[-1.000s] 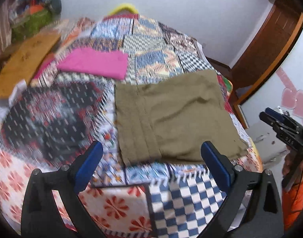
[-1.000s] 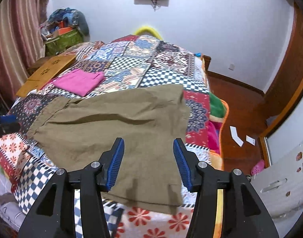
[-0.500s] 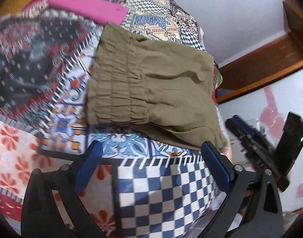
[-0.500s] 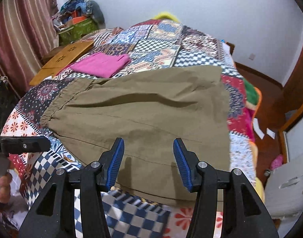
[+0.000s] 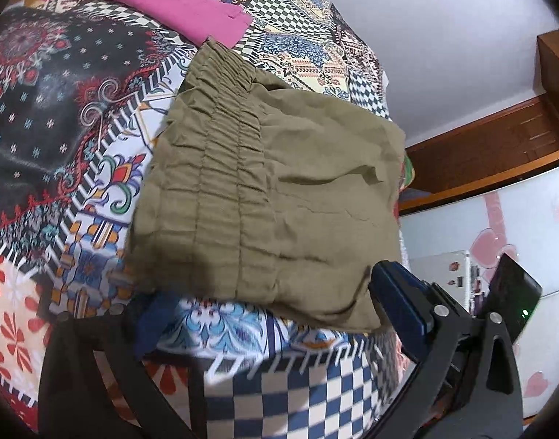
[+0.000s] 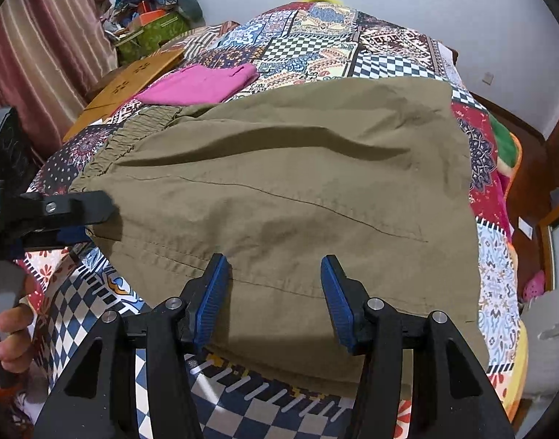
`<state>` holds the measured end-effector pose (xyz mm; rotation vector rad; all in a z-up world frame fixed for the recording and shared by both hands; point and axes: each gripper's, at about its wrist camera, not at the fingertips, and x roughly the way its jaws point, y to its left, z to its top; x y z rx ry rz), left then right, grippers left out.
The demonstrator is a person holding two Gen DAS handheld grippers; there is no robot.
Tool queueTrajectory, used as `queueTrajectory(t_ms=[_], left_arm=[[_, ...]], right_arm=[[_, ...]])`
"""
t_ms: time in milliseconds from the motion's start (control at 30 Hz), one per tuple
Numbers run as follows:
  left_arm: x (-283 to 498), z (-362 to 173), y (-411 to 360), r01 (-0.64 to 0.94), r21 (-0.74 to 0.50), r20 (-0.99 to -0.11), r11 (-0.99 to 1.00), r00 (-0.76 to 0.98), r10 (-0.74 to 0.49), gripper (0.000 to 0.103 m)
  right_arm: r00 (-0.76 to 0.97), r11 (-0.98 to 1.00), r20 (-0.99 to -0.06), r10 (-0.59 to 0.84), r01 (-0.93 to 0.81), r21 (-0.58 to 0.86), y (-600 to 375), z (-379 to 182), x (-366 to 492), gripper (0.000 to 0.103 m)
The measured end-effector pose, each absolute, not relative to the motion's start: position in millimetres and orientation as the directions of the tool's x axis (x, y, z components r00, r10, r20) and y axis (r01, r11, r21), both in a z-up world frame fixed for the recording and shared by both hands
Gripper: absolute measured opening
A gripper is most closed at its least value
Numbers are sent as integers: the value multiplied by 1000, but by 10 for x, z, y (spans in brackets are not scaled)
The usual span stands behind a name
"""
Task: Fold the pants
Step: 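Grasp the gathered waistband of the folded pants with the left gripper, then lift the waistband with the left gripper and fold it over the pants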
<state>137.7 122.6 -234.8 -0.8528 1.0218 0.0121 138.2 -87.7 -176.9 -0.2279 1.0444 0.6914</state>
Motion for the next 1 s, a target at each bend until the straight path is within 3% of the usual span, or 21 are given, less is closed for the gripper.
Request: queueTrajectory(t_ms=[367, 500, 700, 1000], left_arm=[[1706, -2462, 1316, -457, -606, -768, 651, 549, -330, 101], [1747, -2461, 1290, -481, -537, -807, 693, 532, -256, 80], [1663, -2431, 1372, -492, -534, -798, 688, 561, -219, 52], [1549, -2131, 1195, -426, -418, -789, 802, 608, -89, 42]], right_arm=[[309, 762, -854, 418, -631, 144, -862, -1802, 1386, 50], [308, 763, -854, 418, -630, 146, -866, -1810, 1400, 51], [309, 764, -856, 414, -629, 143, -863, -1814, 1402, 52], [316, 771, -861, 398, -623, 128, -894, -1797, 1416, 60]])
